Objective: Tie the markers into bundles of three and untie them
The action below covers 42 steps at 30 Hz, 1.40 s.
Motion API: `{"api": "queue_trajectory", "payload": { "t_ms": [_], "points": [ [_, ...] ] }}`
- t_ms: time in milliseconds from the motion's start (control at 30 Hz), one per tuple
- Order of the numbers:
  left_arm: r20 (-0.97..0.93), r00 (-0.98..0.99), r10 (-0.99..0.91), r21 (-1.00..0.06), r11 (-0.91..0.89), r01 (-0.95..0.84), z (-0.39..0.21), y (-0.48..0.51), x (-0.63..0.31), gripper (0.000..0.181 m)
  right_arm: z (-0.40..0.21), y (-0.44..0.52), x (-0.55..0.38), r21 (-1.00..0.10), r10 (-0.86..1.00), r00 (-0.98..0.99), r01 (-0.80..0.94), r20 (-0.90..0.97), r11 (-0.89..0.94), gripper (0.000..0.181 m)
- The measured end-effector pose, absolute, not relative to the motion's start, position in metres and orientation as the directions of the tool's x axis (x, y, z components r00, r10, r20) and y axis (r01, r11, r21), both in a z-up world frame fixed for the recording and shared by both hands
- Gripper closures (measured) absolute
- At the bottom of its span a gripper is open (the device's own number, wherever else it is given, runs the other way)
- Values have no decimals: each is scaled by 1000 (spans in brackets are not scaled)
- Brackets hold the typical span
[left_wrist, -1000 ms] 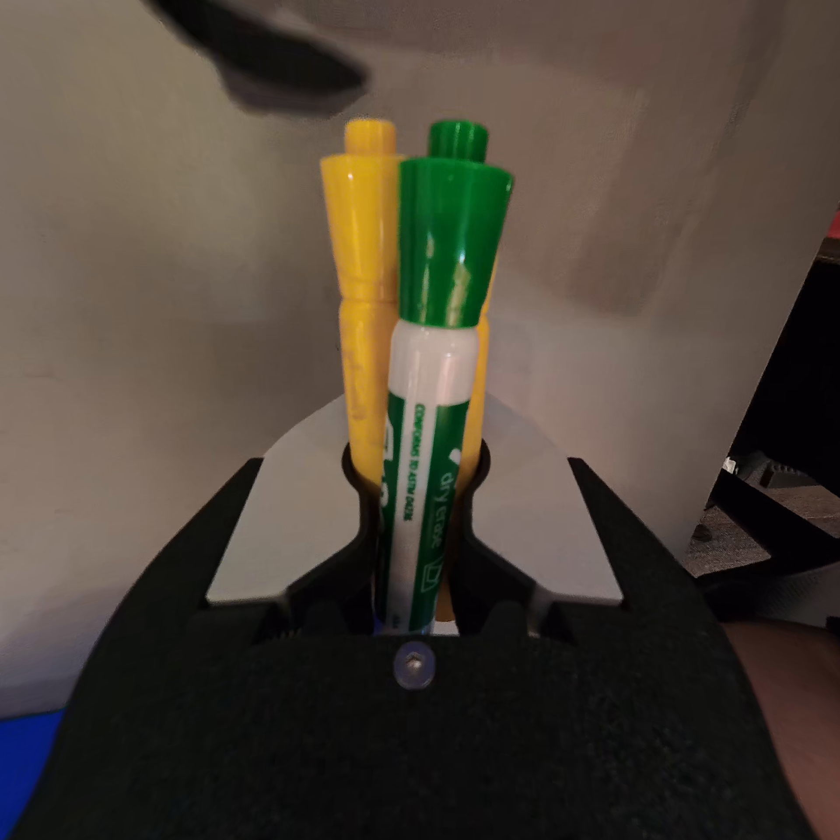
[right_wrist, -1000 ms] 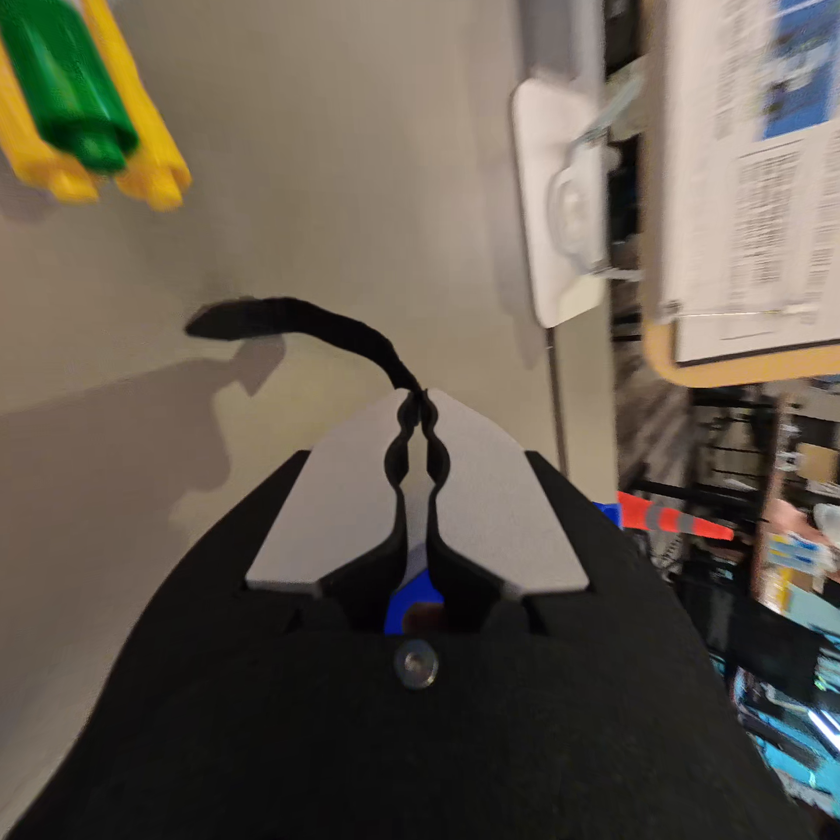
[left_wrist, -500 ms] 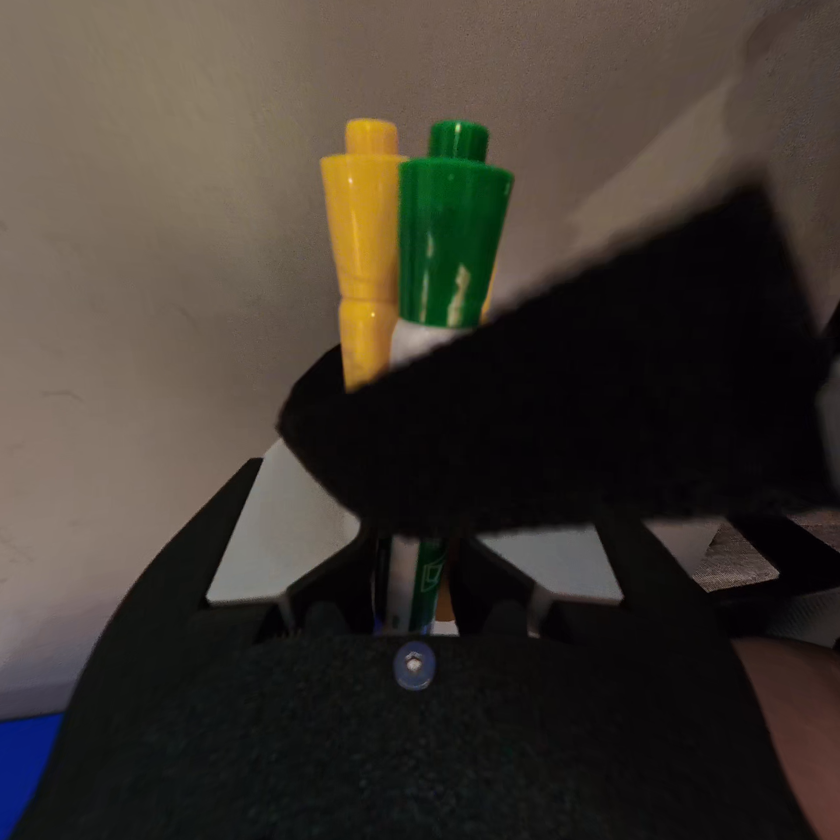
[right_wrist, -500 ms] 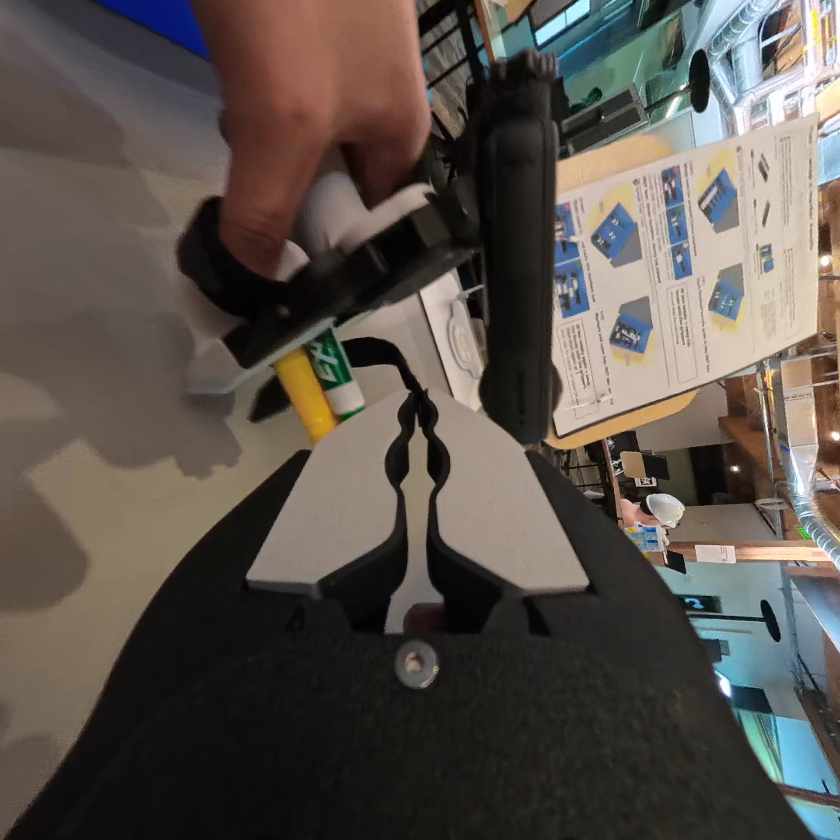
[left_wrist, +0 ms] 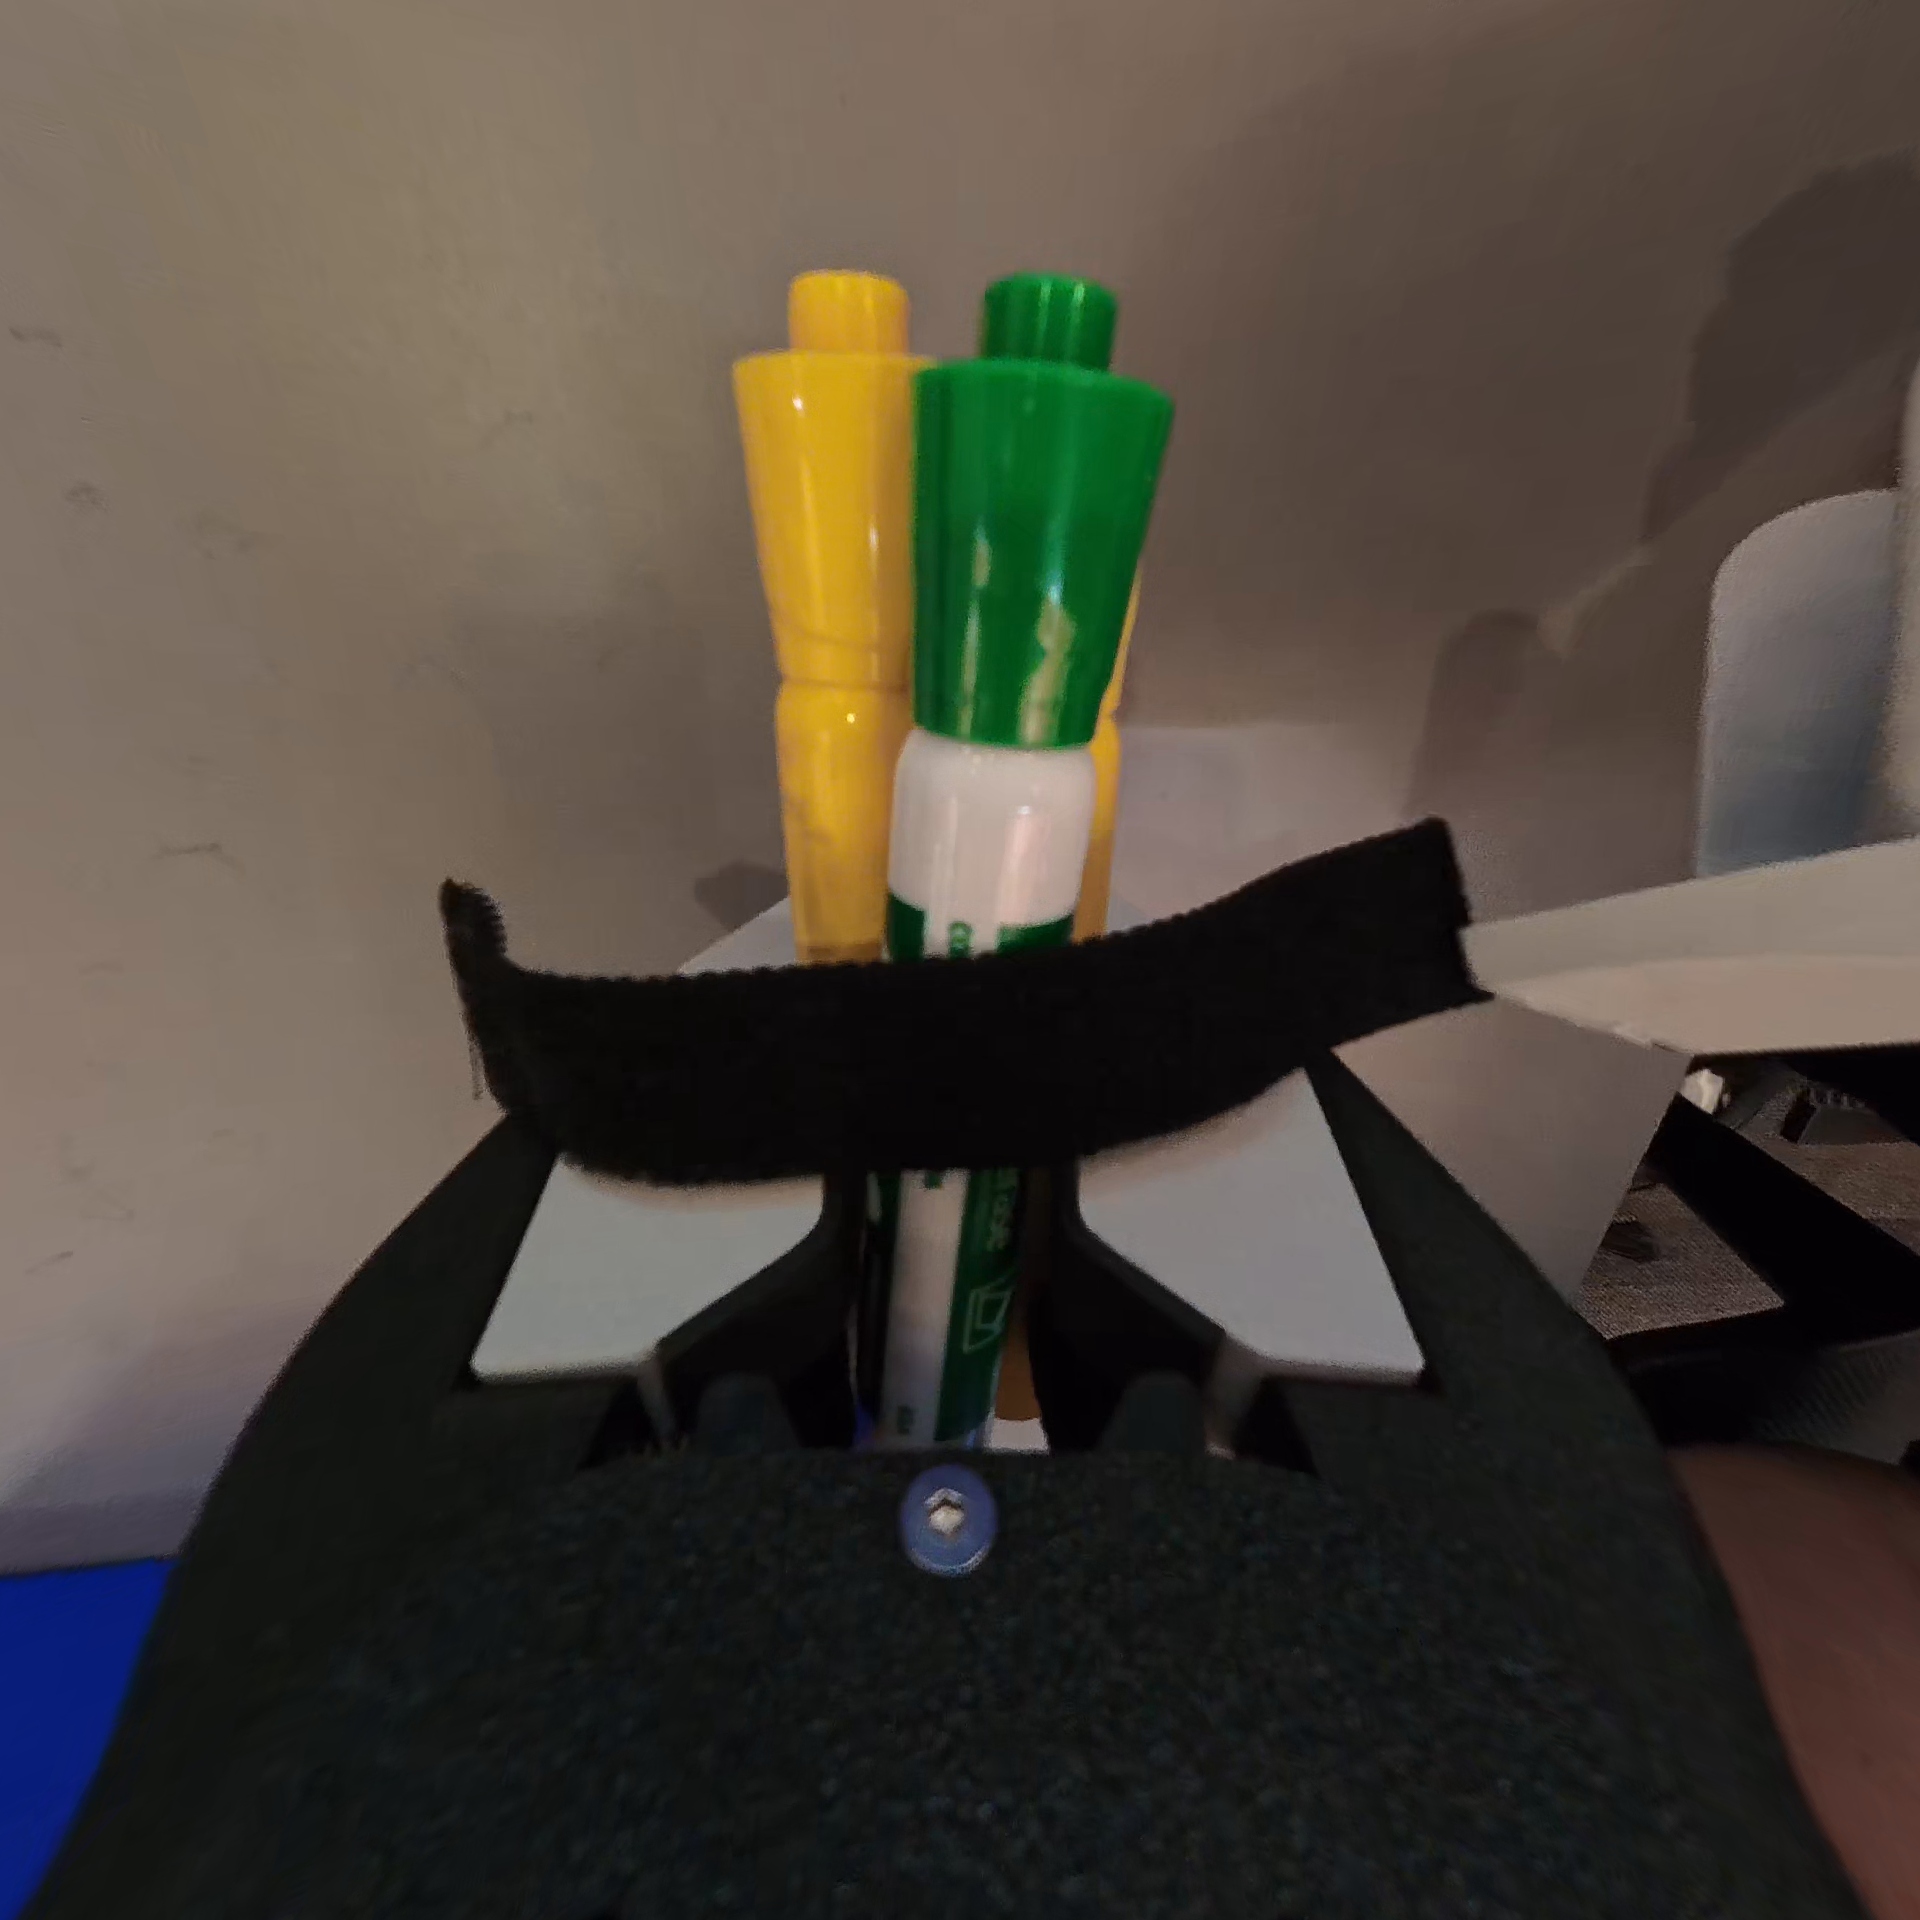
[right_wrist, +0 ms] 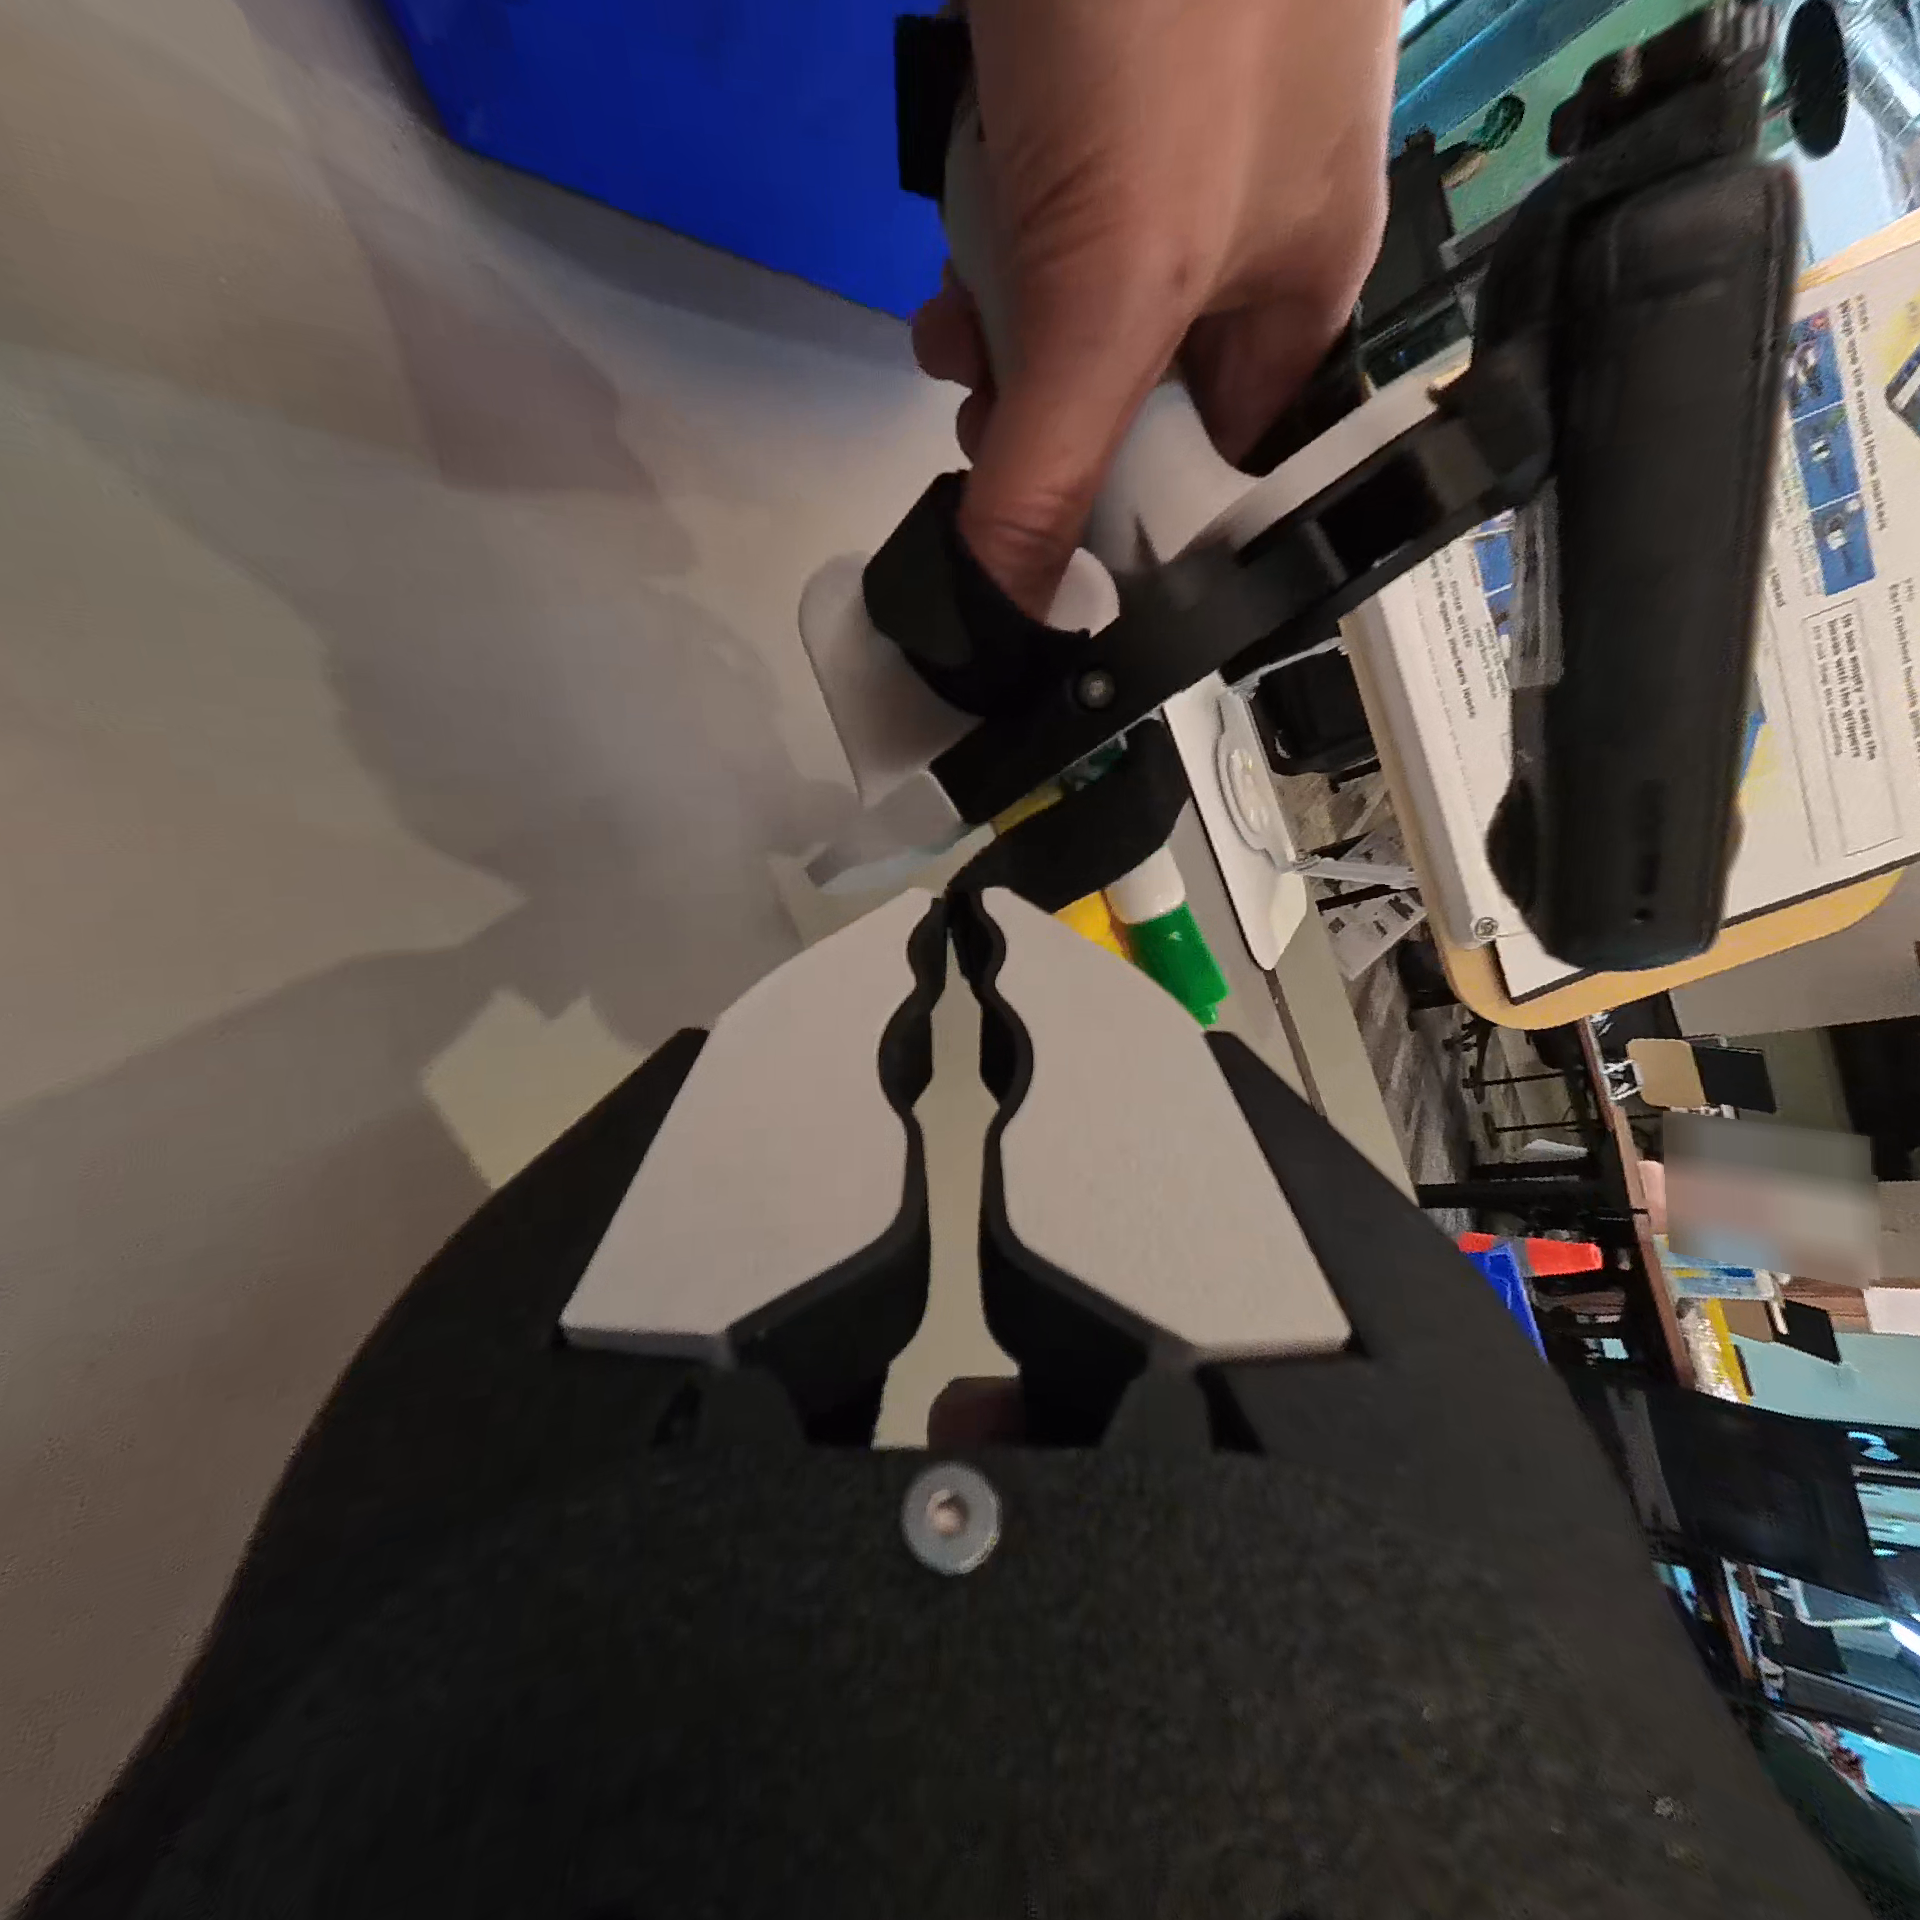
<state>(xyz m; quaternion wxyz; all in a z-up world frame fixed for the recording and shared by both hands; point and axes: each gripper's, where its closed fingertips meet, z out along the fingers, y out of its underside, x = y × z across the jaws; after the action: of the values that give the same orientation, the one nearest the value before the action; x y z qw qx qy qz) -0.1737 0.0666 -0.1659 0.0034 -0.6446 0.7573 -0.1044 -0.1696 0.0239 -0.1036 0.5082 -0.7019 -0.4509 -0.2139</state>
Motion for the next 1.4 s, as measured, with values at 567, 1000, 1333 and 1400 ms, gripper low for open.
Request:
{"api": "queue_trajectory", "payload": {
  "t_ms": [567, 1000, 1333, 1400],
  "points": [
    [102, -162, -982, -156, 145, -977, -162, 73, -181, 140, -103, 28, -130, -810, 605, 672, 582, 426, -76, 126],
    [78, -80, -994, -143, 68, -987, -153, 98, -207, 140, -176, 78, -158, -523, 774, 316, 852, 548, 23, 180],
    [149, -172, -974, -154, 149, -977, -161, 73, -198, 140, -47, 16, -148, -933, 935, 203, 160, -290, -324, 180],
    [168, -214, -962, -162, 188, -969, -161, 61, -193, 140, -38, 27, -134, -895, 890, 134, 32, -436, -444, 180]
  ]
}}
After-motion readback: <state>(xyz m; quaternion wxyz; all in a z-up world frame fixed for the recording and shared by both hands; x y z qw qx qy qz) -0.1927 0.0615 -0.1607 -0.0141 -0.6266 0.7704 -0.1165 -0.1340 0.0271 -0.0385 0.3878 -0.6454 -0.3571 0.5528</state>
